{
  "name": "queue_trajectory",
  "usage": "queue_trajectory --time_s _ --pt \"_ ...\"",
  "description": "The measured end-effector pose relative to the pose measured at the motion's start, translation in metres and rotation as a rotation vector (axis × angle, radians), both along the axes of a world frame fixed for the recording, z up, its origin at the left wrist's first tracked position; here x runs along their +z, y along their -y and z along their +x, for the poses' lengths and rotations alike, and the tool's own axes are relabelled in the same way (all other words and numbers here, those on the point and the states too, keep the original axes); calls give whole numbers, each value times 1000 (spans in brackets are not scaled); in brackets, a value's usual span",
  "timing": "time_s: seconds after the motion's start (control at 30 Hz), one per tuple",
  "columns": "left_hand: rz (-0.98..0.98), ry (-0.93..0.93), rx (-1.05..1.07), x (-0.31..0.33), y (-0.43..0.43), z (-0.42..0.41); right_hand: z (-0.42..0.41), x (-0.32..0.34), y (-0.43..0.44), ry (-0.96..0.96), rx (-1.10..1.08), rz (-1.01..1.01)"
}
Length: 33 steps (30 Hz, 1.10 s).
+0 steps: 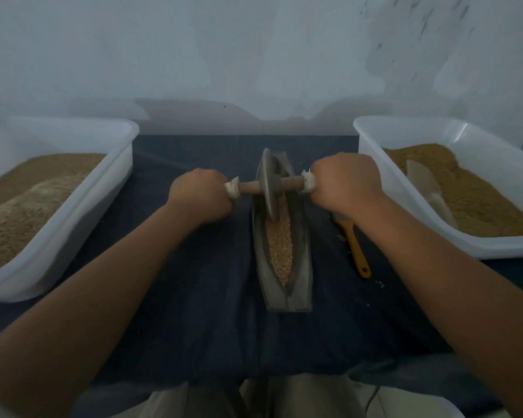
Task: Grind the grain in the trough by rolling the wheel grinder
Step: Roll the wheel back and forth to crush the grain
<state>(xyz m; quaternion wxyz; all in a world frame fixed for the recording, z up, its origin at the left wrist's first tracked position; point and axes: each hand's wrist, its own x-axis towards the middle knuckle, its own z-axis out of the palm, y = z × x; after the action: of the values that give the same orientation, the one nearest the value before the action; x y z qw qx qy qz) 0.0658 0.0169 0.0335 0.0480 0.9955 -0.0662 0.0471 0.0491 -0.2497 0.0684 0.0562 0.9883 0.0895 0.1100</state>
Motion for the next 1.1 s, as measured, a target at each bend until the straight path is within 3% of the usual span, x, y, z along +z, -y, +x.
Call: queue_trajectory --time_s 0.07,0.17,0.23,0.3,0.4,0.6,0.77,0.87,0.97,1.1 --pt "47 57 -65 -9 -12 -23 -26 -10 11 -60 12 45" --pt "177 341 -214 -16 -28 -79 -87 -24 23 92 106 40" --pt "191 423 -232 -13 -30 -85 -89 -30 28 77 177 25" --pt "183 311 -202 -13 -22 -66 -64 -26 21 -115 93 -32" --pt "108 128 -55 6 -2 -11 -19 -16 7 84 0 67" --pt "135 120 -95 14 -1 -14 -18 -21 21 7 19 84" --pt "60 190 -219 -19 -35 -90 -81 -39 34 338 203 -22" --pt "68 124 -118 -17 -24 -68 -50 -41 31 265 214 7" --pt "131 171 -44 5 0 -17 -5 -37 22 216 98 95" --pt "170 148 -74 29 14 1 4 -42 22 173 15 102"
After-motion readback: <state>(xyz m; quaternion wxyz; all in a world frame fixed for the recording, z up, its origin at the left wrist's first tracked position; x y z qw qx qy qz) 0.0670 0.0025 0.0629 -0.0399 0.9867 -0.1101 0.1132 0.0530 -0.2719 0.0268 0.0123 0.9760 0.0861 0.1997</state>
